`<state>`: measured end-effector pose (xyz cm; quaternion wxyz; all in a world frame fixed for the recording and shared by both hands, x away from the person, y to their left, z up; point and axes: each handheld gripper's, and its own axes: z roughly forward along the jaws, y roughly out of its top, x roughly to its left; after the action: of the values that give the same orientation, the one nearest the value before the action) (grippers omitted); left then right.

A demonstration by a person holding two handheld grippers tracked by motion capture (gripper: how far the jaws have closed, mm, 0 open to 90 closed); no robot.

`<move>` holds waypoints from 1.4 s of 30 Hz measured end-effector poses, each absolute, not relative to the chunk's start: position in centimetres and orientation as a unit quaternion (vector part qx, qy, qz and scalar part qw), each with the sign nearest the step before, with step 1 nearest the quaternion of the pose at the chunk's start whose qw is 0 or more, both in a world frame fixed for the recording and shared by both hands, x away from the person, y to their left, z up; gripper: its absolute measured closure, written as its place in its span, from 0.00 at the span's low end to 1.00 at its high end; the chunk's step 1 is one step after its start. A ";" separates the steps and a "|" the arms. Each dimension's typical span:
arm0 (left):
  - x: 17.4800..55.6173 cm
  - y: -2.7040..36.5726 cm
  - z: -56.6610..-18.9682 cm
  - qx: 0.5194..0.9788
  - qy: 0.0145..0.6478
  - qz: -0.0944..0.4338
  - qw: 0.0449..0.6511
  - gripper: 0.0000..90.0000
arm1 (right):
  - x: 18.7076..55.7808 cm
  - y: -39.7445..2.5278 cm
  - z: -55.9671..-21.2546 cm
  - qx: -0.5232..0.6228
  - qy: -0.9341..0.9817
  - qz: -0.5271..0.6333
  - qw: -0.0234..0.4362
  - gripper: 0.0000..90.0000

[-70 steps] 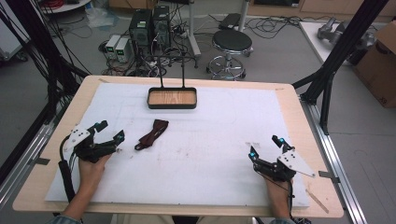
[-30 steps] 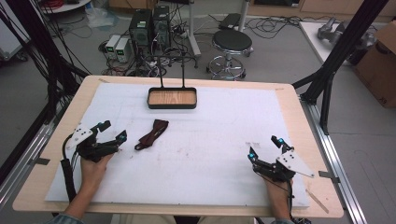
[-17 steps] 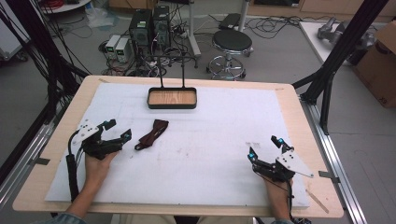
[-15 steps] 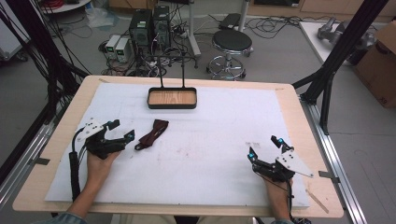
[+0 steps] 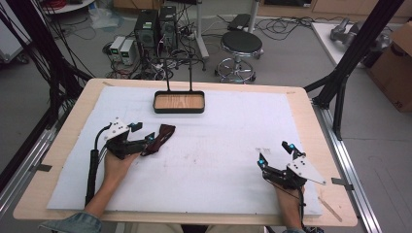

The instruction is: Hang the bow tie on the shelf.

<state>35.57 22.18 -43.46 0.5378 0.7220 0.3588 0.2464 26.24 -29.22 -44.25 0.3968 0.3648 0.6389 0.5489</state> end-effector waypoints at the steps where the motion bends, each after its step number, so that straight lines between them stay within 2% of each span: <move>1: 35.6 22.1 -43.5 0.720 0.360 0.248 0.539 0.38 | 26.2 -29.2 -44.3 0.365 0.639 0.548 0.397 0.12; 12: 35.8 21.7 -43.5 0.705 0.386 0.250 0.541 0.41 | 26.3 -29.3 -44.2 0.364 0.640 0.548 0.398 0.12; 15: 36.4 21.2 -43.2 0.720 0.399 0.222 0.523 0.41 | 26.3 -29.3 -44.2 0.366 0.640 0.548 0.395 0.12; 16: 36.8 21.0 -43.1 0.728 0.402 0.207 0.516 0.36 | 26.3 -29.3 -44.2 0.366 0.640 0.548 0.395 0.12; 17: 37.3 20.6 -43.1 0.732 0.410 0.186 0.512 0.36 | 26.3 -29.3 -44.2 0.366 0.640 0.548 0.395 0.12; 21: 38.4 19.1 -43.7 0.743 0.418 0.178 0.491 0.45 | 26.3 -29.3 -44.2 0.363 0.640 0.549 0.396 0.12; 24: 38.8 18.5 -43.7 0.757 0.422 0.174 0.467 0.47 | 26.3 -29.3 -44.2 0.363 0.640 0.550 0.395 0.12; 28: 38.9 18.5 -43.8 0.761 0.432 0.168 0.455 0.58 | 26.3 -29.3 -44.3 0.361 0.640 0.552 0.395 0.12; 39: 39.2 17.9 -44.0 0.785 0.438 0.158 0.408 0.64 | 26.2 -29.3 -44.3 0.362 0.641 0.552 0.393 0.12; 41: 39.2 17.7 -44.1 0.788 0.438 0.158 0.402 0.66 | 26.2 -29.3 -44.3 0.362 0.641 0.551 0.393 0.12; 42: 39.3 17.7 -44.1 0.791 0.438 0.157 0.398 0.70 | 26.2 -29.3 -44.3 0.362 0.640 0.551 0.393 0.12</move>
<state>39.25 17.69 -44.09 0.3980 0.7905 0.4381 0.1574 26.23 -29.29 -44.26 0.3934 0.3625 0.6403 0.5512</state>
